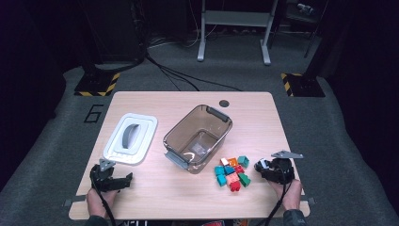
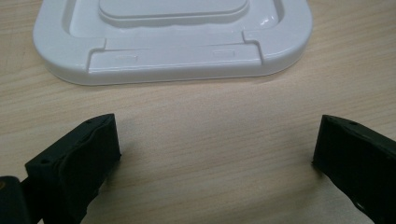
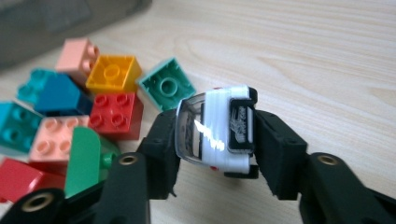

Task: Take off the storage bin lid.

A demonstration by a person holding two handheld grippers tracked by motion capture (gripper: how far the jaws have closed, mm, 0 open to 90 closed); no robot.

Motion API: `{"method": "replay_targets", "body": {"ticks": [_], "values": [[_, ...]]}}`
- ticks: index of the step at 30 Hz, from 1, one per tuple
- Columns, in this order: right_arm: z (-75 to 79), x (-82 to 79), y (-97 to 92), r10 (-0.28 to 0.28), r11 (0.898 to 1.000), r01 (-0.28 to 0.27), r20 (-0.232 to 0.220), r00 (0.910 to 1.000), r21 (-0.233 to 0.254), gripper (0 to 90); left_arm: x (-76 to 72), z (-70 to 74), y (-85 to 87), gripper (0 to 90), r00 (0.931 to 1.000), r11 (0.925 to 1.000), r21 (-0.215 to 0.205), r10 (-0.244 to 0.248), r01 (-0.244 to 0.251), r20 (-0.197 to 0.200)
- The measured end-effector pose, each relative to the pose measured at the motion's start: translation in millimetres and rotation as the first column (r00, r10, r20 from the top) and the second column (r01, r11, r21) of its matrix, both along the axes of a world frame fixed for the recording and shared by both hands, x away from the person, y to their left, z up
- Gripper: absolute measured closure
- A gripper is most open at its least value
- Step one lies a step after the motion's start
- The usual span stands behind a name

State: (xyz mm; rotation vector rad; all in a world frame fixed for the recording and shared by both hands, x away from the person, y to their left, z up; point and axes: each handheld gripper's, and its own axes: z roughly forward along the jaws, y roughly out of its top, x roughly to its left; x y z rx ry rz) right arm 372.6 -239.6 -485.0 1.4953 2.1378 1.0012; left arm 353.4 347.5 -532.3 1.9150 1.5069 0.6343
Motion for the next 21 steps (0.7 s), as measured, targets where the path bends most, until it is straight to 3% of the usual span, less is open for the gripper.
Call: {"method": "replay_targets", "body": {"ticks": [3,16,21], "values": [[0.4,1.2,-6.4,-0.008,0.999,0.009,-0.001,1.0000,0.036,53.9,0.0,0.0,0.0,0.3,1.0000,1.0000,0.000,0.000,0.000,0.000],[4.0,5.7,4.8,-0.046,0.998,0.045,-0.009,0.9989,-0.046,54.0,0.1,-0.2,-0.3,0.3,1.0000,1.0000,-0.004,0.003,-0.003,0.003],[3.0,5.0,2.8,-0.079,0.997,0.078,-0.007,0.9969,-0.009,54.2,0.0,0.0,0.0,0.3,1.0000,1.0000,0.000,0.000,0.000,0.000]]}}
